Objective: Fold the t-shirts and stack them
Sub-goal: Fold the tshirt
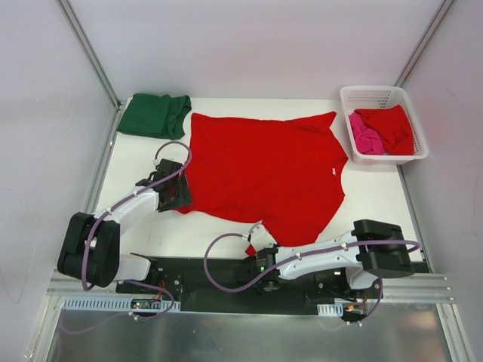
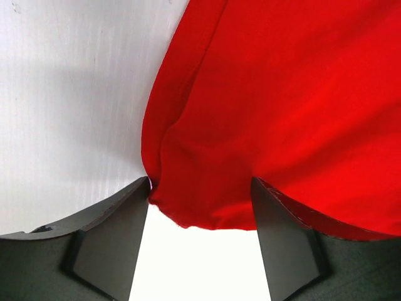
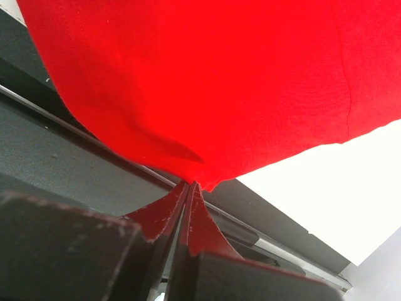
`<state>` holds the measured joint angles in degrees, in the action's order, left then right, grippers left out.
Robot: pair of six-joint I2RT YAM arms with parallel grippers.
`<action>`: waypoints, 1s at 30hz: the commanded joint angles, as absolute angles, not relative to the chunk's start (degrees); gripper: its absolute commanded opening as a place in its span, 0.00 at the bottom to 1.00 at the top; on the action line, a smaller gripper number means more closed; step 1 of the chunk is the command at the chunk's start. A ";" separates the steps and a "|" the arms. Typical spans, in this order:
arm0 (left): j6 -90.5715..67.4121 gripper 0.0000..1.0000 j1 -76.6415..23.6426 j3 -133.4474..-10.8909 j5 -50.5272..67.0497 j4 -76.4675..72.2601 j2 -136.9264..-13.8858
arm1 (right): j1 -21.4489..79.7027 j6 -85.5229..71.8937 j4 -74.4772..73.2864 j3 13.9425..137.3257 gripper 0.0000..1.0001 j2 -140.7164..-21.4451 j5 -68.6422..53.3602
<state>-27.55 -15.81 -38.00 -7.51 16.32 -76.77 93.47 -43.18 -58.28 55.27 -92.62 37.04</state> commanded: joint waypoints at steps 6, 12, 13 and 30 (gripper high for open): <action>-27.95 0.68 -16.09 -38.23 -8.96 18.45 -72.78 | 93.25 -43.07 -58.97 55.72 0.01 -92.02 37.35; -27.42 0.70 -15.56 -39.46 -10.81 21.53 -71.63 | 93.25 -42.98 -58.80 55.90 0.01 -92.11 37.35; -27.42 0.70 -15.38 -39.46 -10.81 21.88 -71.54 | 93.34 -42.98 -58.71 55.99 0.01 -92.11 37.27; -28.83 0.67 -11.08 -37.00 -7.56 22.50 -68.73 | 93.25 -42.45 -58.71 56.34 0.01 -92.46 37.00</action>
